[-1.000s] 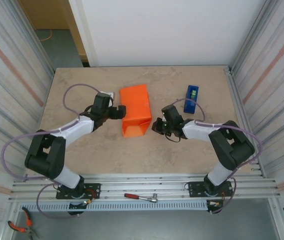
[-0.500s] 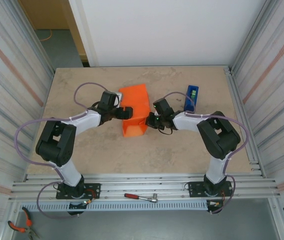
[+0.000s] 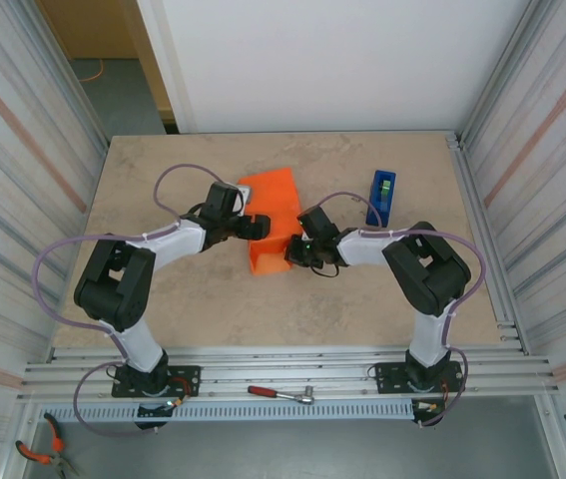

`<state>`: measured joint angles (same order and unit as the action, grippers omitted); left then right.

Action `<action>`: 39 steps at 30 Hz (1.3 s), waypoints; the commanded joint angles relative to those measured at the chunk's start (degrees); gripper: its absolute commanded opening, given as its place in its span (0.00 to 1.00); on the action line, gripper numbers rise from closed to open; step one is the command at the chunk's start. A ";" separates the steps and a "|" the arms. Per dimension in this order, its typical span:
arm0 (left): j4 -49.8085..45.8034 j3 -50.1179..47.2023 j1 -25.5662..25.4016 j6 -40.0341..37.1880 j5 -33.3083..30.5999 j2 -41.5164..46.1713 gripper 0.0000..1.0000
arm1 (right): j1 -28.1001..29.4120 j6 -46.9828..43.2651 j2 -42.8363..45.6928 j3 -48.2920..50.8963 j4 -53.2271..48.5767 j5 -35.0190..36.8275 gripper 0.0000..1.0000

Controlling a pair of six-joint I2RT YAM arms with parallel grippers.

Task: Wrap the gift box in paper
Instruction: Fold the wrapping paper for the gift box.

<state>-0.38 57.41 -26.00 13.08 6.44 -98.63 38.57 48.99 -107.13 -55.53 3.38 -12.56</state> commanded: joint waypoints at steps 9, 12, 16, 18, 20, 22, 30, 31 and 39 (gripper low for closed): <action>-1.90 0.76 -0.95 -2.05 2.09 -0.20 0.91 | 2.20 2.08 8.43 6.65 0.04 0.27 0.00; -1.80 0.77 -0.90 -2.15 1.90 0.02 0.91 | 1.29 1.09 13.29 8.24 0.35 1.04 0.00; -1.47 0.50 -0.90 -2.36 1.63 0.12 0.91 | -1.20 0.05 16.84 11.38 0.02 2.43 0.00; -1.38 0.44 -0.90 -2.52 1.97 0.02 0.91 | -3.56 -0.28 16.47 12.74 1.44 0.19 0.00; -1.38 0.45 -0.90 -2.53 2.12 -0.05 0.91 | -5.38 -0.49 15.05 13.08 2.00 -1.31 0.00; -1.54 0.45 -0.90 -2.62 2.18 -0.07 0.91 | -6.45 -0.63 13.52 12.86 2.83 -2.44 0.00; -1.66 0.27 -0.90 -3.15 2.15 -0.07 0.91 | -6.66 0.40 7.39 9.08 5.82 -4.25 0.00; -1.64 0.25 -0.90 -3.17 2.24 -0.16 0.91 | -6.62 0.49 6.79 8.48 5.86 -4.31 0.00; -1.32 0.32 -0.91 -3.08 2.53 -0.59 0.90 | -5.63 0.78 4.24 4.38 4.63 -5.28 0.00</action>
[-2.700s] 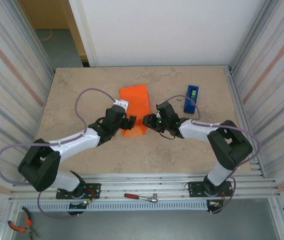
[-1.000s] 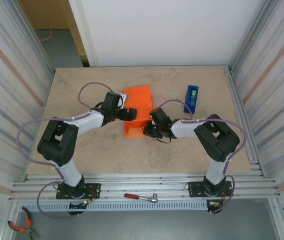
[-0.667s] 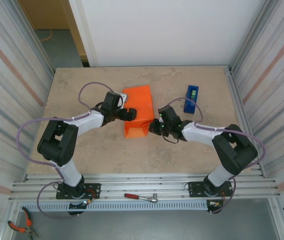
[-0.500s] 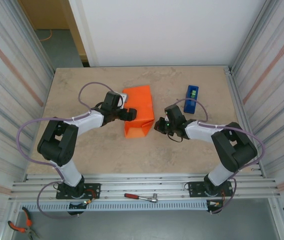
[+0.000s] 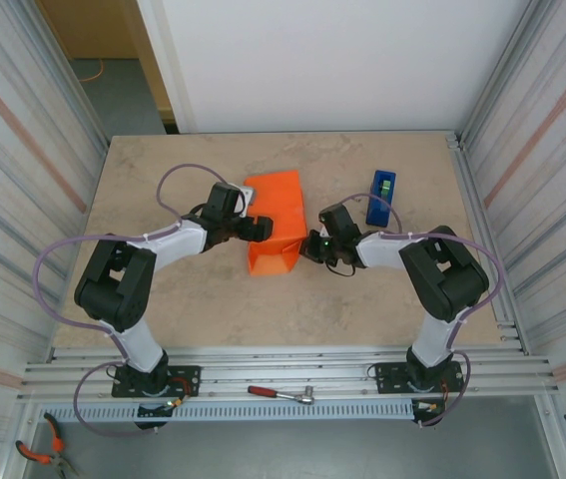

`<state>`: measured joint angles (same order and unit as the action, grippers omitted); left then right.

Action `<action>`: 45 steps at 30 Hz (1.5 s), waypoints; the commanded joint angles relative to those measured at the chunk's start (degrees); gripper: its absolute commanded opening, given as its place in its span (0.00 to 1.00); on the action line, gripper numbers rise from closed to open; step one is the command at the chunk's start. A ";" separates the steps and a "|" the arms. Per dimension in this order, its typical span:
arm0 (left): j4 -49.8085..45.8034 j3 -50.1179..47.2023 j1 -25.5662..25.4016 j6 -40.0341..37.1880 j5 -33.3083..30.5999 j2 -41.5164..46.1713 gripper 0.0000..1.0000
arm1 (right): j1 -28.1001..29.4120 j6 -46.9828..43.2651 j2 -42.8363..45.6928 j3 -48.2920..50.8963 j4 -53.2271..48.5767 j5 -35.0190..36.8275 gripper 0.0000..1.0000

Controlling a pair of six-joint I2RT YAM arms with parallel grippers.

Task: Wrap the gift box in paper
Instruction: Fold the wrapping paper for the gift box.

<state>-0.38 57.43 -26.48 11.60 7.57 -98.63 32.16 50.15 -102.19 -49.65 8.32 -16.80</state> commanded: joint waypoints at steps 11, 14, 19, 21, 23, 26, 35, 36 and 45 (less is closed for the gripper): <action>-2.45 0.28 0.91 2.72 -1.14 5.98 0.96 | 4.11 0.59 -0.01 -1.56 -0.68 0.90 0.00; -0.56 -2.93 1.59 5.48 -2.53 10.53 0.99 | 4.65 0.92 -2.22 -1.94 0.07 1.34 0.00; 0.96 -9.13 2.05 9.13 -5.49 17.41 0.99 | 4.75 1.63 -4.07 -0.69 0.61 1.81 0.00; 2.14 -12.32 2.06 11.01 -7.34 19.83 0.99 | 4.73 1.94 -3.96 0.26 0.87 2.14 0.00; 3.02 -15.72 2.46 13.85 -8.23 21.98 0.99 | 4.81 2.31 -3.93 0.85 1.04 2.39 0.00; 3.84 -20.28 3.68 18.23 -6.29 24.61 0.99 | 5.01 2.57 -4.06 1.22 0.91 2.51 0.00; 6.37 -27.11 4.86 21.42 3.34 23.94 0.53 | 5.54 2.91 -5.68 0.32 -1.19 2.56 0.00; 7.31 -27.52 4.83 21.69 4.19 23.39 0.44 | 5.63 2.98 -5.82 0.30 -1.35 2.56 0.00; 8.56 -24.69 3.20 20.77 7.37 14.69 0.07 | 6.27 3.20 -6.37 0.21 -2.05 2.75 0.00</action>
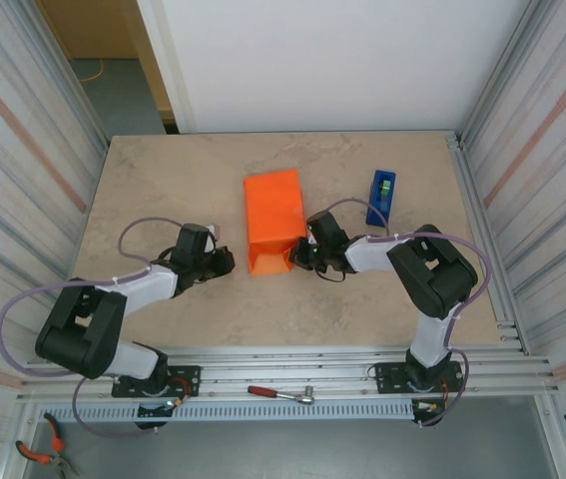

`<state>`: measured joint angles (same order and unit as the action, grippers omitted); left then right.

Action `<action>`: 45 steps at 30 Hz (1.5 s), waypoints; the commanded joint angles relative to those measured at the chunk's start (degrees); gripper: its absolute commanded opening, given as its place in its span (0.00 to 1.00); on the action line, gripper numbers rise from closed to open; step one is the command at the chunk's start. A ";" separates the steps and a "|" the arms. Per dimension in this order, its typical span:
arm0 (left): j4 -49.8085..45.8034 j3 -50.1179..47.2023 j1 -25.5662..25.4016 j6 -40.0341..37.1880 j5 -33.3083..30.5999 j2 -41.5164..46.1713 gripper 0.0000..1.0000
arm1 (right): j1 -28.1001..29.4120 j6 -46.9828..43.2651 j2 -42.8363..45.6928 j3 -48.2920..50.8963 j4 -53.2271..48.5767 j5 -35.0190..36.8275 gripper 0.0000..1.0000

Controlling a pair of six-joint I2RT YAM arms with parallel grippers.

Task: Wrap the gift box in paper
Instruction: Fold the wrapping paper for the gift box.

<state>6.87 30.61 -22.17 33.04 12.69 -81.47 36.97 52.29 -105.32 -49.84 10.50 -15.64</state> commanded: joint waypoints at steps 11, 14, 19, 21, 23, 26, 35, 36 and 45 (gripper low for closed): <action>4.31 7.09 -6.80 -1.27 1.49 -9.67 0.07 | 1.88 0.71 -3.73 0.01 -4.79 1.05 0.00; 5.44 7.15 -7.68 -1.24 0.85 -9.17 0.07 | 1.99 0.71 -3.69 0.15 -4.83 1.09 0.00; 7.98 6.97 -7.95 -0.99 0.55 -9.31 0.07 | 2.05 0.71 -3.75 0.37 -4.79 1.05 0.00; 9.42 6.93 -8.13 -1.04 0.80 -9.79 0.07 | 2.10 0.62 -3.71 0.36 -4.97 1.03 0.00; 10.70 6.99 -8.30 -1.04 0.95 -10.33 0.07 | 2.12 0.63 -3.71 0.36 -5.01 0.97 0.00; 12.57 7.02 -8.63 -0.87 0.95 -10.90 0.06 | 2.21 0.53 -3.83 0.37 -5.17 1.07 0.00; 15.79 8.50 -9.22 -1.25 0.83 -12.78 0.06 | 2.31 0.44 -3.86 0.01 -5.67 1.09 0.00; 16.27 8.50 -9.29 -1.46 0.85 -13.00 0.06 | 2.34 0.39 -3.90 -0.07 -5.76 1.09 0.00; 20.36 9.29 -10.22 -1.84 -0.80 -15.50 0.06 | 2.82 0.15 -3.73 -0.60 -6.81 1.32 0.00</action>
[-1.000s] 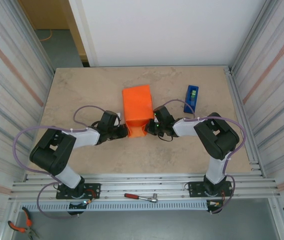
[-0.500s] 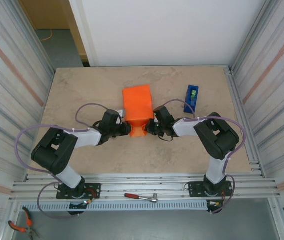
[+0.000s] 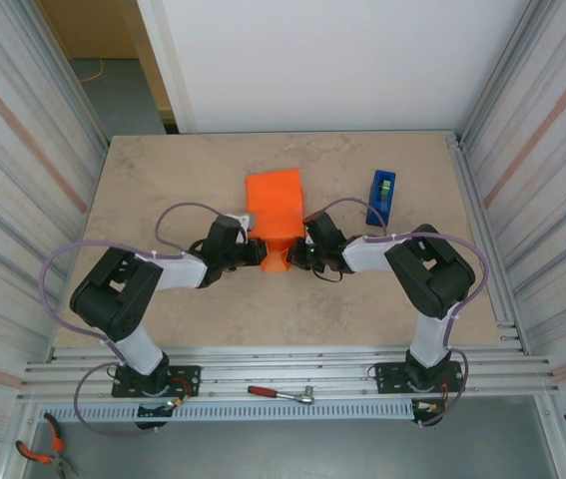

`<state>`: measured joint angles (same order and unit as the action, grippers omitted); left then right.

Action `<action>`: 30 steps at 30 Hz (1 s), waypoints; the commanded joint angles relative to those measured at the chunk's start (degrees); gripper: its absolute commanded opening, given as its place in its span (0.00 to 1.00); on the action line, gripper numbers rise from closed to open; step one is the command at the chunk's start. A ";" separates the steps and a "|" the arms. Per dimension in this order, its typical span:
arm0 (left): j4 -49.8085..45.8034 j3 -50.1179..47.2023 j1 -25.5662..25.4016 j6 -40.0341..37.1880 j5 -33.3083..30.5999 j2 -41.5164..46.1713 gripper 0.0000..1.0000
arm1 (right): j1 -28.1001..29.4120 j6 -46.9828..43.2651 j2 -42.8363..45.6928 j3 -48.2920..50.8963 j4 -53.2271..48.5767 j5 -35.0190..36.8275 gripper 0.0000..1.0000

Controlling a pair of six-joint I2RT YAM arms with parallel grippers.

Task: Wrap the gift box in paper
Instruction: Fold the wrapping paper for the gift box.

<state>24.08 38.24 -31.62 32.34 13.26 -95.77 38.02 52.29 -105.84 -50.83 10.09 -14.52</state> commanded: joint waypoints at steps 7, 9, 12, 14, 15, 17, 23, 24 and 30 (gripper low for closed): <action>9.50 0.86 -4.00 -0.08 -5.25 -5.69 0.05 | 2.10 0.09 -3.02 0.04 -7.18 0.50 0.00; 11.29 -0.20 -4.81 0.47 -6.88 -6.58 0.05 | 2.23 0.09 -2.84 -0.19 -7.53 0.64 0.00; 13.01 -1.52 -5.06 0.80 -7.67 -7.51 0.05 | 2.28 -0.08 -2.38 -0.32 -8.02 0.77 0.00; 11.97 -1.67 -4.88 -0.08 -7.36 -6.22 0.05 | 2.25 -0.30 -2.00 -0.63 -8.53 0.73 0.00; 10.96 -1.68 -4.87 -0.68 -6.97 -4.74 0.06 | 2.25 -0.54 -1.60 -0.78 -8.95 0.73 0.00; 7.57 -1.59 -4.73 -1.87 -6.70 -0.59 0.09 | 2.06 -1.10 -0.98 -1.18 -9.85 0.70 0.00; -8.77 0.31 -1.17 -3.63 -3.37 14.05 0.33 | 0.34 -2.26 3.72 -1.51 -12.68 0.23 0.00; -12.06 0.88 0.19 -3.88 -2.71 15.89 0.37 | 0.03 -2.75 4.77 -1.41 -13.44 0.23 0.00; -21.11 5.02 10.06 -5.07 3.89 18.29 0.56 | -1.96 -4.95 11.07 0.18 -18.63 0.26 0.00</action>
<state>11.35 41.15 -24.80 28.73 12.56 -77.32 37.17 49.93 -98.61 -51.79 -3.46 -13.78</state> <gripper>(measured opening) 0.546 0.061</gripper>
